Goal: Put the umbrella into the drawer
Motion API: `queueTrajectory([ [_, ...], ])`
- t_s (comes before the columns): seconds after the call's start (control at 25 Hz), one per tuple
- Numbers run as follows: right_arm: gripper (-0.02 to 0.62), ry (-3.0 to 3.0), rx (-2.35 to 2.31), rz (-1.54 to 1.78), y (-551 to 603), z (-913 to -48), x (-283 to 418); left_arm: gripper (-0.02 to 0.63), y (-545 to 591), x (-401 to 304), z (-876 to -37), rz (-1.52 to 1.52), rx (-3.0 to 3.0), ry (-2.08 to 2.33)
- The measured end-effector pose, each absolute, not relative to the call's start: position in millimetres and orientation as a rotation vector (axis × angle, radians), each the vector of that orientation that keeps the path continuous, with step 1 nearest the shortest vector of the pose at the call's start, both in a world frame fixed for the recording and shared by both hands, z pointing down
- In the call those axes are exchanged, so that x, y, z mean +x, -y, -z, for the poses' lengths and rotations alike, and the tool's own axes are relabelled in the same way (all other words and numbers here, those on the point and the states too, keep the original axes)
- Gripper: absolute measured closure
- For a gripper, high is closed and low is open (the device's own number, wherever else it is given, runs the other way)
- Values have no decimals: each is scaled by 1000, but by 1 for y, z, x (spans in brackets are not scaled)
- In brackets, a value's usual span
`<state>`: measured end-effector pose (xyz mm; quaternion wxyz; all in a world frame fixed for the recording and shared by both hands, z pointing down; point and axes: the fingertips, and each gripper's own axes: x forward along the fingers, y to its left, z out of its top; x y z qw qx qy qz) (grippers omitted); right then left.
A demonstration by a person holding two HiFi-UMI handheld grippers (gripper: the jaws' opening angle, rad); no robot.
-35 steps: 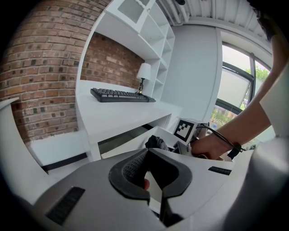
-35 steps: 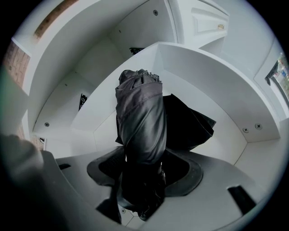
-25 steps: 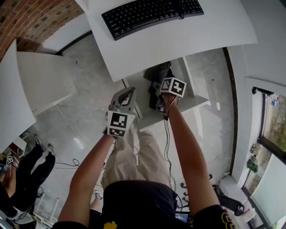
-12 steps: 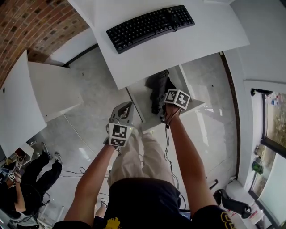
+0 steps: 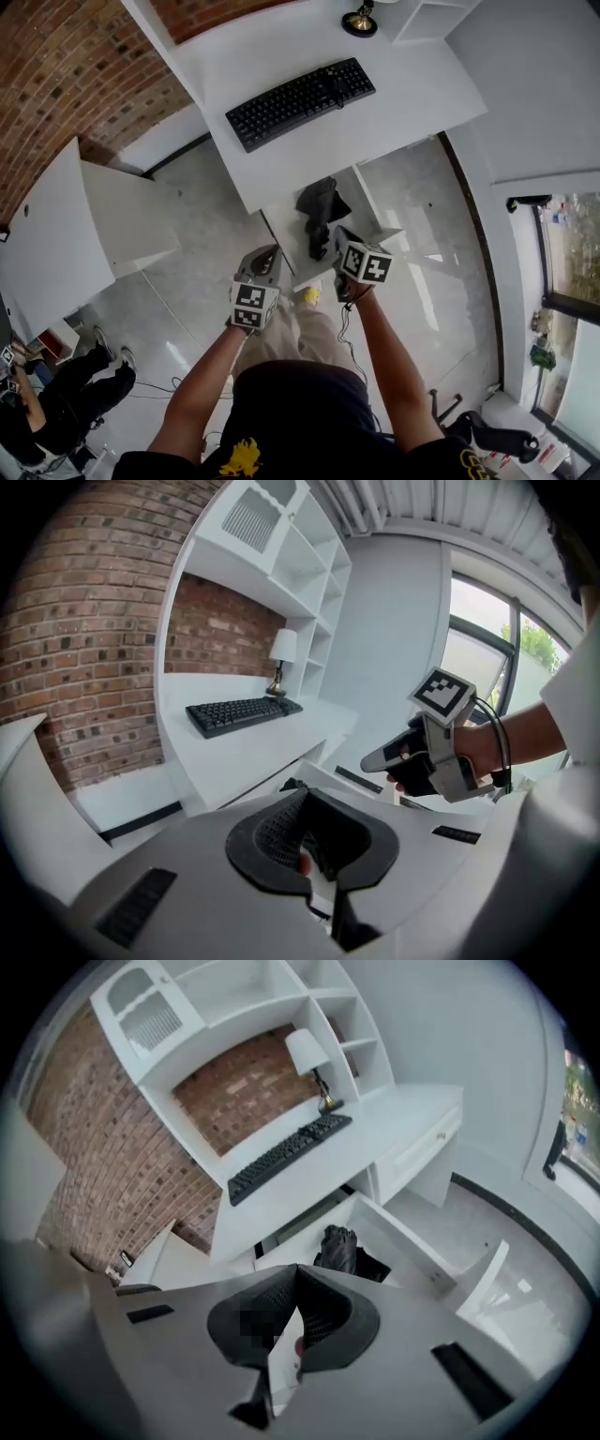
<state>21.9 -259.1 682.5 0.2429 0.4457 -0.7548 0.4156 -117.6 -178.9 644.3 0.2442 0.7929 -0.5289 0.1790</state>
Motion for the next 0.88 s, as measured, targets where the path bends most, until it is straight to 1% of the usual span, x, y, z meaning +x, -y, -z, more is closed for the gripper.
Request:
queueTrajectory([
  [0.24,595,2225,1241,-882,233,-595,38,589,163,-109,-584,-490,2263,1434],
  [0.52,595,2286,1362,-777,213,-523,70,589,166,-108,-527,-426,2303,1484],
  [0.88,595,2398,1510,-566,203,-439,99,590,176,-101,-450,-355,2459,1531],
])
